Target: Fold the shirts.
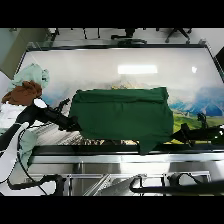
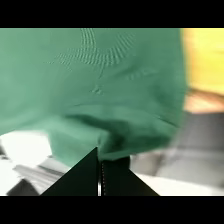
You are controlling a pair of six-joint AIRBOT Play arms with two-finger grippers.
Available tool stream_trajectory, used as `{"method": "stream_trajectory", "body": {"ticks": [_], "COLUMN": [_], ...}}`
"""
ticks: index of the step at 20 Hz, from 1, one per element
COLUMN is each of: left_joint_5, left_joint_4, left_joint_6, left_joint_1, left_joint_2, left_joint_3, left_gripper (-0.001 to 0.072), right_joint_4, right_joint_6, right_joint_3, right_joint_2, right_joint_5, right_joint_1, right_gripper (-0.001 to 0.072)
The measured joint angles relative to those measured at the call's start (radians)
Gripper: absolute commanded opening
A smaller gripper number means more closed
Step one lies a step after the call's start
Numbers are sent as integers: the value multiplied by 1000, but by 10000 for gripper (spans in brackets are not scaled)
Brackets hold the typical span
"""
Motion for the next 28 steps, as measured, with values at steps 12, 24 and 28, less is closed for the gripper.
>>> {"method": "stream_trajectory", "body": {"ticks": [12, 24, 28], "left_joint_5": [-39, -85, -149], "left_joint_4": [75, 83, 80], "left_joint_6": [-53, -99, -106], "left_joint_1": [-18, -54, -48], "left_joint_2": [-66, -530, -568], "left_joint_3": [274, 890, 1020], "left_gripper": [14, 643, 643], "right_joint_4": [282, 352, 252], "right_joint_6": [-111, -270, -310], "right_joint_3": [264, 654, 712], "right_joint_2": [-91, -561, -549], "right_joint_5": [-209, -460, -390], "right_joint_1": [110, 346, 308], "right_gripper": [18, 521, 707]}}
